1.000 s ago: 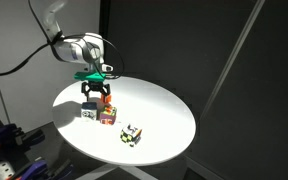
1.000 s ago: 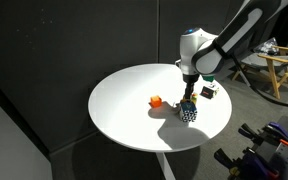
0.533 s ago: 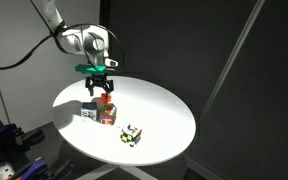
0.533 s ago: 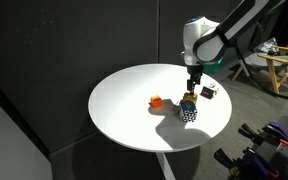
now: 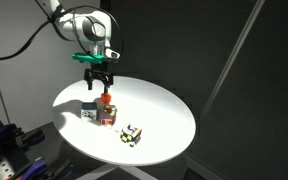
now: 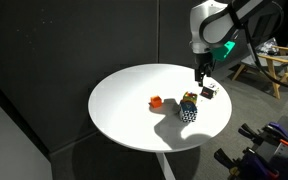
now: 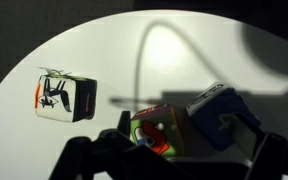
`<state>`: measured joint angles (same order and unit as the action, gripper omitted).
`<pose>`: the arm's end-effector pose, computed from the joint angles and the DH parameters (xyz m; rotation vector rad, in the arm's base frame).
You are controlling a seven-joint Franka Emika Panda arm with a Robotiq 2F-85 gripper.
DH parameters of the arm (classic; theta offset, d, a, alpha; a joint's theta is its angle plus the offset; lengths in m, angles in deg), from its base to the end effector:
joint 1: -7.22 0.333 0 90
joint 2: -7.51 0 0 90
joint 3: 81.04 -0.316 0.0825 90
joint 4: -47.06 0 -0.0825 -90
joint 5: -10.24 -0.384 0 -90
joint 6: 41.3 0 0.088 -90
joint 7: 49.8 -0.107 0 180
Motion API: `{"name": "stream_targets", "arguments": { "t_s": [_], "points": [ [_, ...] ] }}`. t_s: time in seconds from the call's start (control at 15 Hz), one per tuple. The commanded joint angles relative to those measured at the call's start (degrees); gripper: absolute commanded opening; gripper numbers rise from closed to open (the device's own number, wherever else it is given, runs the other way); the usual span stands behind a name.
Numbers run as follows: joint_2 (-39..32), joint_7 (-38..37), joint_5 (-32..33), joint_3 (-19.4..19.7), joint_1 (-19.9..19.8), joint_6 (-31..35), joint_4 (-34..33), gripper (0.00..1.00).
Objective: Move the light blue cube to the left
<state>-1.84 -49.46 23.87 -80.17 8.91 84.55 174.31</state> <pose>0.5238 -0.0008 0.2883 2.9351 0.2621 -0.2755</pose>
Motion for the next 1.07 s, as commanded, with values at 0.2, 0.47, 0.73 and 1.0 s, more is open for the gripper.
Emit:
{"name": "stream_targets", "arguments": {
  "t_s": [0.2, 0.47, 0.73, 1.0],
  "points": [
    [9.84, 3.90, -2.12, -0.13, -1.19, -5.16, 5.31, 1.00],
    [13.91, 5.87, -1.71, 0.09, -1.49, -7.06, 7.57, 1.00],
    [17.34, 7.19, -1.95, 0.45, -2.06, -9.32, 8.73, 1.00],
    [20.47, 8.58, -3.61, 1.10, -2.35, -9.51, 9.55, 1.00]
  ]
}}
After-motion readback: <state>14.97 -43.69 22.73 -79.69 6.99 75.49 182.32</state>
